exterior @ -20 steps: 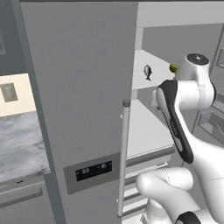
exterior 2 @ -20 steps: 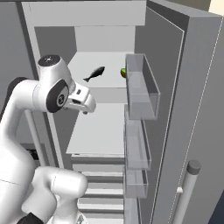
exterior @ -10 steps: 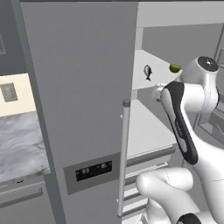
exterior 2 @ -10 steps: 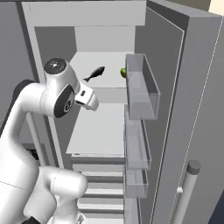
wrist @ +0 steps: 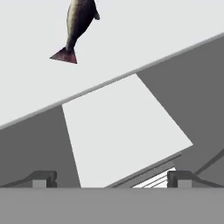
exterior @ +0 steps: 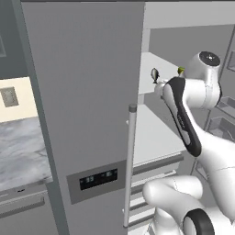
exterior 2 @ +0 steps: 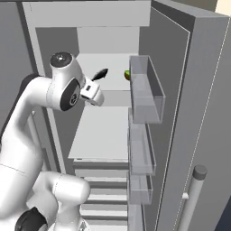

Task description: Open the fridge, remove the kiwi, cucumber, and fish, and place them on any counter.

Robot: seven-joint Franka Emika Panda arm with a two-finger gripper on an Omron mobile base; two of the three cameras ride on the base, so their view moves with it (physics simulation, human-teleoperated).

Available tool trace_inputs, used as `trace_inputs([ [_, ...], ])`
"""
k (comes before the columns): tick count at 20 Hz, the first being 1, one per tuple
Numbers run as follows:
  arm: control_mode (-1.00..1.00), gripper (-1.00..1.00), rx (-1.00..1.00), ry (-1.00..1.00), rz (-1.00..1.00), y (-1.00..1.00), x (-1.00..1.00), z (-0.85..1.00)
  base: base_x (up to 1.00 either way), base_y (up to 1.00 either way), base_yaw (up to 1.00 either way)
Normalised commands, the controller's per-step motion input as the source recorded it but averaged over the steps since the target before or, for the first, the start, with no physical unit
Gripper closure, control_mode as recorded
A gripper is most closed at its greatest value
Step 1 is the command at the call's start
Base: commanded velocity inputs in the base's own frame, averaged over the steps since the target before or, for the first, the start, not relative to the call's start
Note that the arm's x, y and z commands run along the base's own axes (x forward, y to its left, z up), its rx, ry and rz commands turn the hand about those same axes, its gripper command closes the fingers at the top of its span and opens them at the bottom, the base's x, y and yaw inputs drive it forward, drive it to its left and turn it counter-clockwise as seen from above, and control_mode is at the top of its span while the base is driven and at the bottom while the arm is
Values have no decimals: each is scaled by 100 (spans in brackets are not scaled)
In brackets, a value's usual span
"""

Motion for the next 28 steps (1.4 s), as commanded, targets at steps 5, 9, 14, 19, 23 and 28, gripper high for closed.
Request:
trace_inputs([
  [5,-100,-100,0,-5,0,0,53,1,0,0,0],
  [9,-100,-100,0,0,0,0,42,19,0,0,0],
  [14,-100,-100,0,0,-1,-2,43,14,0,0,0],
  [19,-100,-100,0,0,0,0,54,2,0,0,0],
  [23,-100,-100,-1,0,0,0,59,-1,0,0,0],
  [28,-100,-100,-3,-3,0,0,57,-14,0,0,0],
])
